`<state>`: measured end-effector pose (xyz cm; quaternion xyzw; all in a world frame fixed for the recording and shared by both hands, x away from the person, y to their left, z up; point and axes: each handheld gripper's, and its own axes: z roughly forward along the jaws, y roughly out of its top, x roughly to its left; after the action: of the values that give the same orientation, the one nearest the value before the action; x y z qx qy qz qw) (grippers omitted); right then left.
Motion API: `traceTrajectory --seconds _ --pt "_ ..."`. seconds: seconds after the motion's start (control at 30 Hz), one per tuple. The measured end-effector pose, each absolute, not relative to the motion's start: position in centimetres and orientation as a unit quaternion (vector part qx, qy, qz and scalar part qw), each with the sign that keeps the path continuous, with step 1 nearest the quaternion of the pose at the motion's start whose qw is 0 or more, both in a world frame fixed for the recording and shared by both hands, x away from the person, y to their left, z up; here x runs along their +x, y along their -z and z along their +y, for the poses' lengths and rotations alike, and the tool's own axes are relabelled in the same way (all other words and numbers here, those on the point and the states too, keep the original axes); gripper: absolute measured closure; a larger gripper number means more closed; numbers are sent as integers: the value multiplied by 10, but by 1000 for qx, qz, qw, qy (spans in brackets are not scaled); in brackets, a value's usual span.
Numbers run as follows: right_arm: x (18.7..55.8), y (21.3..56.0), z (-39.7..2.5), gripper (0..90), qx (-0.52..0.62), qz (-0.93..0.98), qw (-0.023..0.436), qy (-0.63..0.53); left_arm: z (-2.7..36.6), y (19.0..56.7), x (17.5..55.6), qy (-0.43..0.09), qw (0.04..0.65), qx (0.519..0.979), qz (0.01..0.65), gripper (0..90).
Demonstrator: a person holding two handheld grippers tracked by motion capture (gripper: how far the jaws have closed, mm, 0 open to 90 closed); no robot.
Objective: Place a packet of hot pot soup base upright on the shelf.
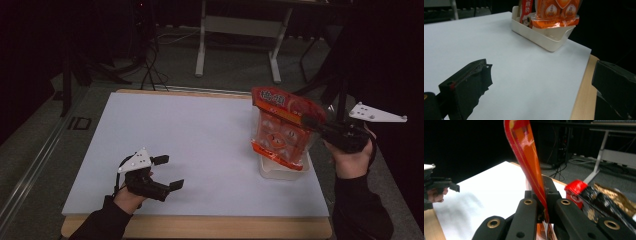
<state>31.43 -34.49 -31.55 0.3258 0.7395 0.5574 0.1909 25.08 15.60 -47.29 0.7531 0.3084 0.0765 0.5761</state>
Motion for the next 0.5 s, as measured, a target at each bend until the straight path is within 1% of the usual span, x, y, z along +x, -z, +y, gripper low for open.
traceTrajectory --seconds 0.27,0.4,0.5 --pt "321 332 -363 900 361 737 185 -541 162 488 251 -74 570 749 329 10" --pt "322 336 -365 900 362 742 182 -535 164 491 252 -77 572 746 333 10" --pt "327 346 -366 900 365 739 176 -538 165 494 253 -77 571 745 337 10"
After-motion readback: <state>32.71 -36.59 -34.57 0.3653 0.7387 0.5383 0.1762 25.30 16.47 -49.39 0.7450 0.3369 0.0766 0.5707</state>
